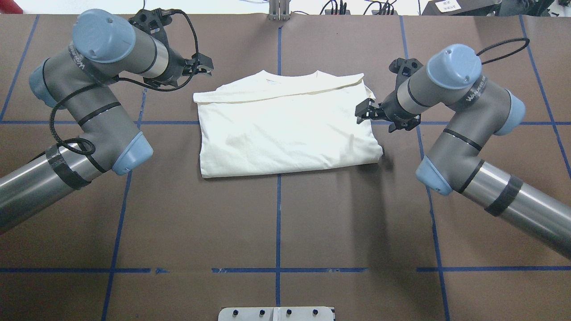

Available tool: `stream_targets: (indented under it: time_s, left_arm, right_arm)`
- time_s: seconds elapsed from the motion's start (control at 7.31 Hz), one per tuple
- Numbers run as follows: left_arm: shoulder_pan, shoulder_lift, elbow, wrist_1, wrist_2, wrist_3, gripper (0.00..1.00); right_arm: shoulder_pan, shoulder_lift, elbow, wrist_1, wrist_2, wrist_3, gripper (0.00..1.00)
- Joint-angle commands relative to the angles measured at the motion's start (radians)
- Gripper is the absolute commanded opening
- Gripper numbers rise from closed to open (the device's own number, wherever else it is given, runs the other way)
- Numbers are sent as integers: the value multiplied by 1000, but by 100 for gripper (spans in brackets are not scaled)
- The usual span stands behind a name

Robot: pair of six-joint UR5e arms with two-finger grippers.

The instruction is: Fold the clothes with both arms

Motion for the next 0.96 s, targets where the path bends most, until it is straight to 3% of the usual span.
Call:
stream_targets:
  time_s: [0.0, 0.41, 0.82]
  left_arm:
    - [2, 1, -9, 8, 0, 0, 100]
    - [3, -1, -9, 8, -1, 0, 99]
    - [3, -1, -12, 6, -1, 1, 99]
  right_arm:
    - [-35, -20, 22, 0, -5, 26, 86]
    - [-49, -14, 22, 0, 7, 30, 3]
    - [-48, -23, 65, 0, 39, 28, 0]
